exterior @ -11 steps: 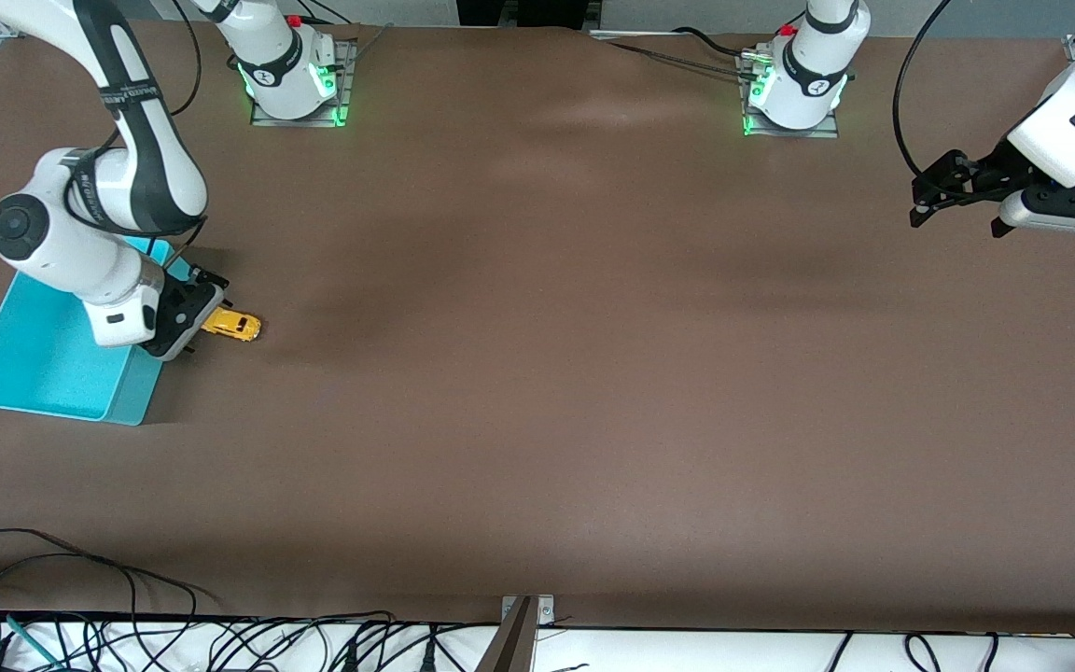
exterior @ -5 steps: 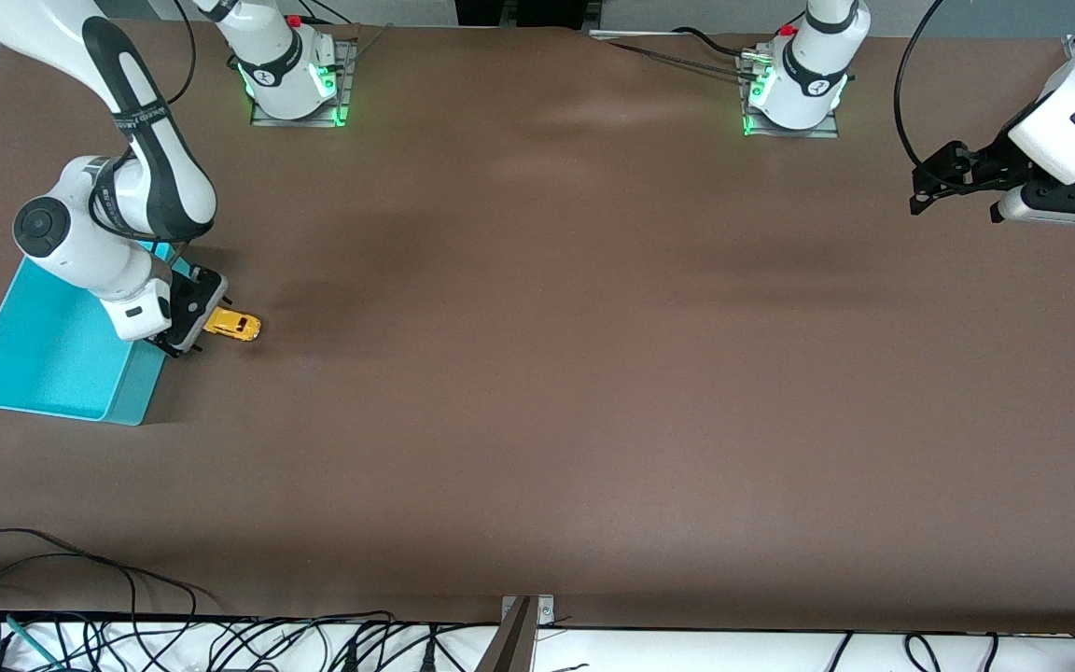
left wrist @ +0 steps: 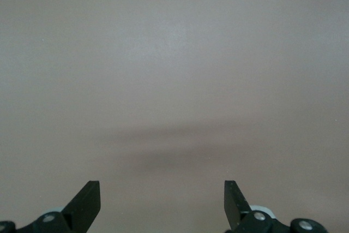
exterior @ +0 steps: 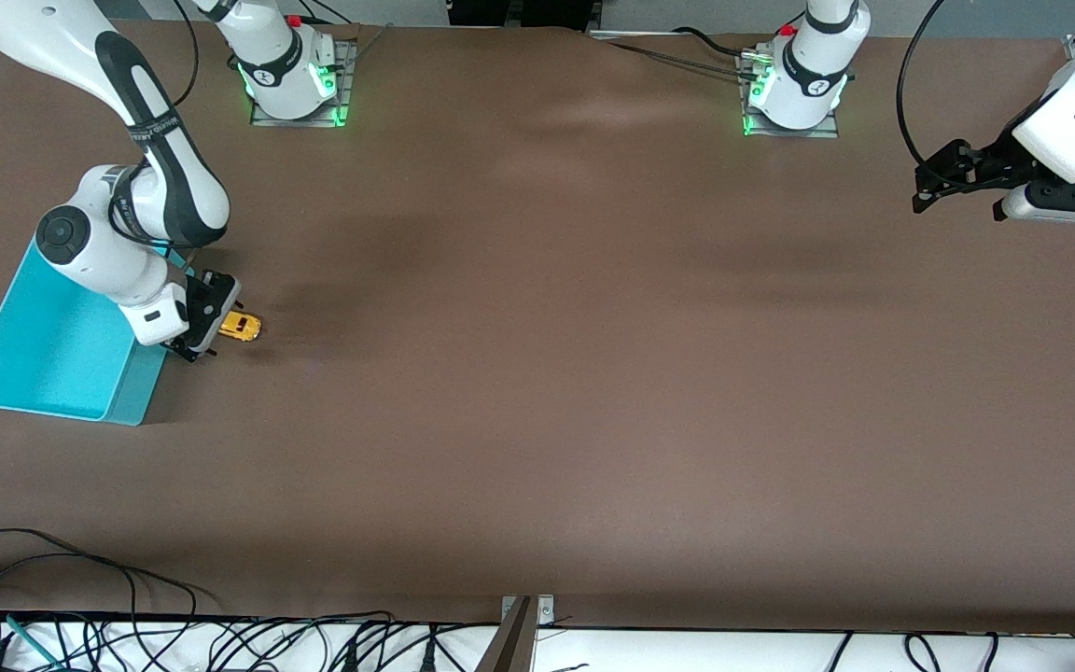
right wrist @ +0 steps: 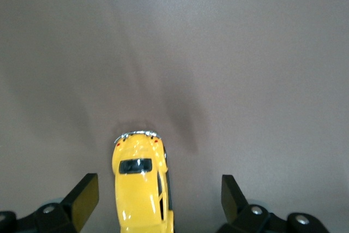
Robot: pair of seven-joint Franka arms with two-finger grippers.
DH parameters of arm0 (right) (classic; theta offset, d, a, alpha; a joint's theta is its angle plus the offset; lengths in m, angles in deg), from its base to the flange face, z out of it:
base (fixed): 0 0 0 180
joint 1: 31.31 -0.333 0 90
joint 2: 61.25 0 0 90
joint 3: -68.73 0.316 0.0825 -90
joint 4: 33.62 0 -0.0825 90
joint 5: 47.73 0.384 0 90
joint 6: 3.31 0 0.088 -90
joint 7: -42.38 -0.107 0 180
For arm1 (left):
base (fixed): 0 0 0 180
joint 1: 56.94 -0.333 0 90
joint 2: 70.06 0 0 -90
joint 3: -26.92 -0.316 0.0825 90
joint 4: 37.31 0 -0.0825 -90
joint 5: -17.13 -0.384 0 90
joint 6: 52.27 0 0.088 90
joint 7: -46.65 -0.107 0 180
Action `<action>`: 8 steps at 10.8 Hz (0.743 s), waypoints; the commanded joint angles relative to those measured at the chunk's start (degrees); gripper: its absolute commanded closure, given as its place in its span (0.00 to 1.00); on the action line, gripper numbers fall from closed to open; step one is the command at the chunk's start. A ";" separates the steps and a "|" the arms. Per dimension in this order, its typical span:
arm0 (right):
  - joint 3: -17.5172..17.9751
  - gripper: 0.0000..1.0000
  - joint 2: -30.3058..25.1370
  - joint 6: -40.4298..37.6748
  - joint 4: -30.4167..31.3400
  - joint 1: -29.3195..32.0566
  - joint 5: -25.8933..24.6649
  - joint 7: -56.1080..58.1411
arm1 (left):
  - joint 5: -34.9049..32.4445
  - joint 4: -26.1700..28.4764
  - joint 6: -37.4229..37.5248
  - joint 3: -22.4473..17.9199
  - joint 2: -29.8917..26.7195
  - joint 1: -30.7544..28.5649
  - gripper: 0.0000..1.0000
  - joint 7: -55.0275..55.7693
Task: Wind up and store yellow beetle car
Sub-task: 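Close the right gripper on the car and lift it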
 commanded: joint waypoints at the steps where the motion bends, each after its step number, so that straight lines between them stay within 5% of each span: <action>1: 0.78 0.00 1.28 3.91 1.45 1.00 0.90 2.93 | 0.79 -2.71 1.61 -0.34 0.64 0.27 0.00 0.56; 4: 0.78 0.04 1.55 4.44 1.89 1.09 0.90 3.72 | 0.79 -2.71 1.61 -0.52 0.64 0.18 0.00 0.55; 8: 0.78 0.65 0.85 4.36 1.72 1.70 0.90 7.06 | 0.79 -2.80 1.96 -0.52 0.64 0.18 0.00 0.73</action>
